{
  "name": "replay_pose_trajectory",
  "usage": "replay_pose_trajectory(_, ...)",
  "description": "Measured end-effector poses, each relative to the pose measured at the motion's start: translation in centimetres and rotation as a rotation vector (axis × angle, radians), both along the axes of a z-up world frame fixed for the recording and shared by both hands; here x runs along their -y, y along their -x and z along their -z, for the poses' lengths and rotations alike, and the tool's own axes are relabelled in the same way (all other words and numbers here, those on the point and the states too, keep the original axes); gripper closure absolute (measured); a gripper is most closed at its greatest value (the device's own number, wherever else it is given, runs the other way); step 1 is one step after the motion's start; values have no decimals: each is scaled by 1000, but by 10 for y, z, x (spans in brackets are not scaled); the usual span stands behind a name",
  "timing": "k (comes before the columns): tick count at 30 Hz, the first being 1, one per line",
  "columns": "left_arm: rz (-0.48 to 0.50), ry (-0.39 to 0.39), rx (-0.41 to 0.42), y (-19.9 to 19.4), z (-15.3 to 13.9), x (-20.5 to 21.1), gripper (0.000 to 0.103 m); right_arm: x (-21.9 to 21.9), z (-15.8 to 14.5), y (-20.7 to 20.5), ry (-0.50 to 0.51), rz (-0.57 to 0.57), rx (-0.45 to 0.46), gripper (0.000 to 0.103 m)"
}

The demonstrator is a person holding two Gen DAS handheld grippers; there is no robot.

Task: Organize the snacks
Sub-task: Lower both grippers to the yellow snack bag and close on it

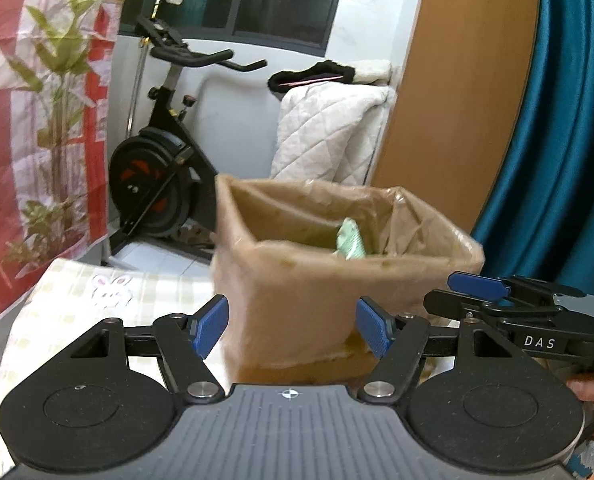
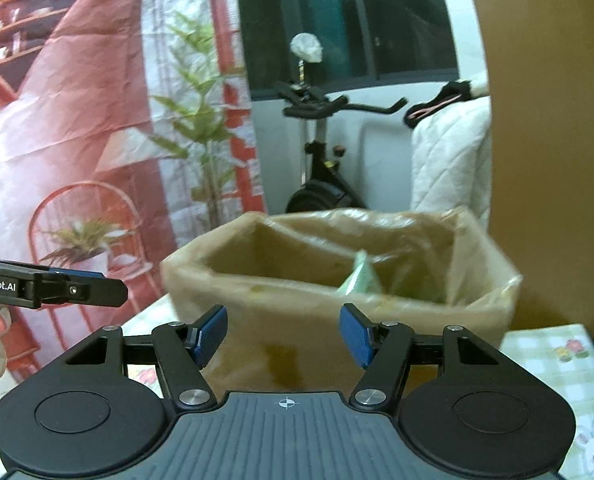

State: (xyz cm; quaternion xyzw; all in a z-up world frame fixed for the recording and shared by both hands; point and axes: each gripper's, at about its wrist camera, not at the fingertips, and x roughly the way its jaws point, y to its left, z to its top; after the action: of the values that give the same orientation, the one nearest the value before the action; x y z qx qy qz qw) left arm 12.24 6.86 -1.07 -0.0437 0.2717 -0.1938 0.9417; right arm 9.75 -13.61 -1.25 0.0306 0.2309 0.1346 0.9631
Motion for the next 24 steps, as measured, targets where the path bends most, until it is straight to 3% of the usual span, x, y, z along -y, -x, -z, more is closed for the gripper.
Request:
replay_pose_trajectory(13,-95,30,-102,22,47,-58,31,-52,52,15,48,-60,-149,44)
replay_pose_trajectory(24,-75,60,-213,32,97,-69,32,-98,89,12,107,-137,-273,44)
